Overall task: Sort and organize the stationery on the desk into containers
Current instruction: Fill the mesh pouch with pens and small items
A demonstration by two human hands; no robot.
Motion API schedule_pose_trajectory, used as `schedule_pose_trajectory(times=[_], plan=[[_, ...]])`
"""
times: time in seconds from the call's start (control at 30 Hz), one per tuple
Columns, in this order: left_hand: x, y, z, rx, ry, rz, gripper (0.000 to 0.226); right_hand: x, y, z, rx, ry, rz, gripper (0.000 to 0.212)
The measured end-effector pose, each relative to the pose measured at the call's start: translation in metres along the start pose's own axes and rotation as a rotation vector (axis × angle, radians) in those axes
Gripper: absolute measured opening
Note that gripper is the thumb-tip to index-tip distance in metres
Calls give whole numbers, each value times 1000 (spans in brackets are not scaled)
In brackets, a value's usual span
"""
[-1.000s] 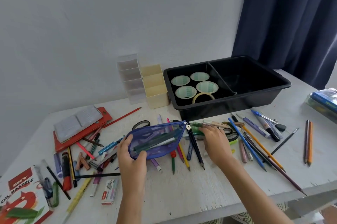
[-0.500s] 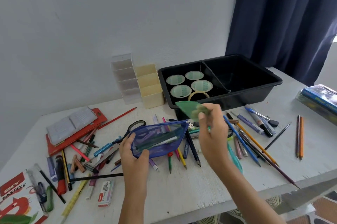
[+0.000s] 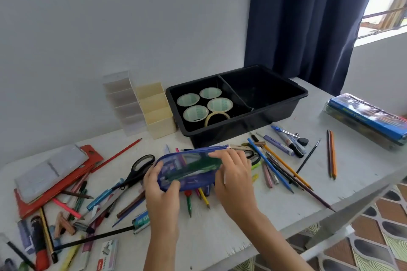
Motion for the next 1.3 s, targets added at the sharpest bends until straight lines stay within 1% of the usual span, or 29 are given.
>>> schedule_pose_trajectory(times=[0.07,0.13,0.2,0.3,0.57,0.67,0.73,0.8,0.9,0.97,1.03,1.1,1.17,1.23,1.3], plan=[[-2,-1,4,-2,-3,2,56,1,24,-7,-130,57,66,31],[-5,1,7,-17,-13,-21,55,-8,47,-14,-219,28,52,38],[-10,5,9,-28,-35,-36,55,-13,63,-20,-274,-18,40,45],[-19,4,10,-18,-84,-59,58,-9,77,-20,-336,-7,66,46],[-58,0,3,-16,-180,-83,55,28,107,-1,-404,118,170,40],[-73,1,3,-14,-196,-93,55,41,125,14,-419,139,211,28],[-81,2,2,-16,-192,-89,55,48,136,25,-435,138,218,27],[-90,3,1,-23,-177,-88,54,57,148,39,-443,157,175,29],[-103,5,-3,-29,-128,-86,53,71,165,67,-406,192,10,27],[-114,4,-7,-23,-77,-89,54,77,179,90,-380,159,-146,25],[-125,3,-11,-21,-29,-85,55,79,194,112,-384,75,-285,31],[-136,1,-16,-23,10,-87,56,74,208,132,-383,-71,-416,40],[-146,3,-25,-32,52,-91,57,65,218,145,-342,-241,-512,47],[-151,7,-36,-39,99,-83,56,57,222,150,-272,-332,-573,46],[-154,9,-48,-34,156,-90,55,55,222,153,-191,-339,-615,37]])
Point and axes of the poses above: each hand's wrist, its own z-axis towards the middle knuckle, its own x-axis out of the back of the hand, y = z × x, the point moved 8 cm from there along z, towards the middle knuckle, and after that the axes turned 12 degrees about -x, right-handed, at the moved point
